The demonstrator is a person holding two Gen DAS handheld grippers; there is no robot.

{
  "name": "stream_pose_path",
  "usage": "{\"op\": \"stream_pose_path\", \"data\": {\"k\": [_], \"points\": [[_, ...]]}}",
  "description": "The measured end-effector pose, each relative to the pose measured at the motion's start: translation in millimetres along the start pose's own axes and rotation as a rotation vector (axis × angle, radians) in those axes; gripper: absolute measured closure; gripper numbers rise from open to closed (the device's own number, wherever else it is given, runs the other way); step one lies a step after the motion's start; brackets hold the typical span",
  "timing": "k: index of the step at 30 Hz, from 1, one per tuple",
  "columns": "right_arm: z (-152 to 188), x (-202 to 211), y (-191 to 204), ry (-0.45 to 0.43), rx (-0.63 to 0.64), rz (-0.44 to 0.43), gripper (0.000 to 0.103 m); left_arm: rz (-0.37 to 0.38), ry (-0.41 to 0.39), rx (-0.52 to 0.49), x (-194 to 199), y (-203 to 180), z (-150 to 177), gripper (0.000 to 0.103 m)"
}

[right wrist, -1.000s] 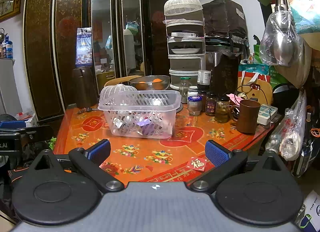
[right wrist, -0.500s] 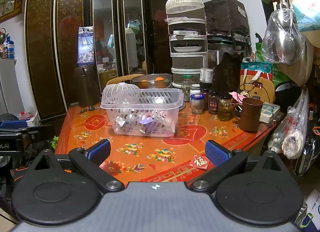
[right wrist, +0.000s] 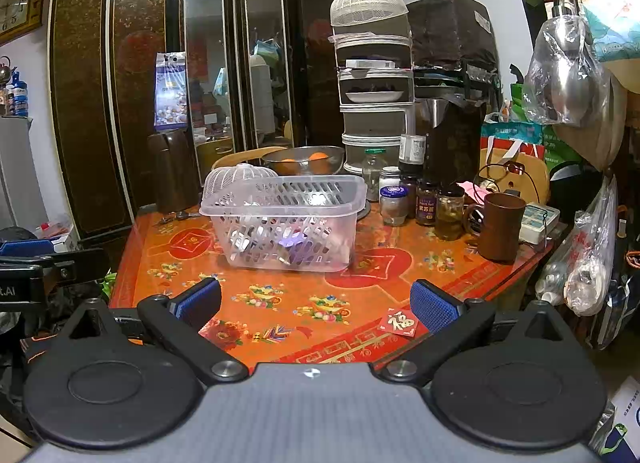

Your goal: Organize objects

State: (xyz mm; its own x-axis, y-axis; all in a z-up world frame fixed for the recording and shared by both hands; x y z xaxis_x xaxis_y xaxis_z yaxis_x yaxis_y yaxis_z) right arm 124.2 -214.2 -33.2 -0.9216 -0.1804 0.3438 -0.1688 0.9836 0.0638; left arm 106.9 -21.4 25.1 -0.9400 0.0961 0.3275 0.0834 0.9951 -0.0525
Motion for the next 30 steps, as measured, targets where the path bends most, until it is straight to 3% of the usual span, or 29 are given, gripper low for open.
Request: {"op": "stream_pose_path", "data": {"k": [30], "points": [[1.1, 0.0, -5.7, 0.002, -0.007, 0.005, 0.000, 0.007, 0.014, 0.003, -3.9, -2.6, 5.7, 0.000]]}}
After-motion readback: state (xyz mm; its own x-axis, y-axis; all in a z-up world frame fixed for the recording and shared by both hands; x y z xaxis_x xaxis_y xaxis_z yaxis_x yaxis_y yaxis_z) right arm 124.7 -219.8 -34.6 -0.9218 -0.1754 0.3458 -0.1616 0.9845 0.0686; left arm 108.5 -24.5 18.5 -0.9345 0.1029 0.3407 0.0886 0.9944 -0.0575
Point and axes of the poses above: each gripper's, at about its wrist camera, not at the fingertips, and x roughly against the way its jaws point, y to its left, z to its underside, the point moved 10 cm from there along -x, roughly the way its jaws point, and after that the axes turned 3 degrees about -y, right-handed, at the moved point
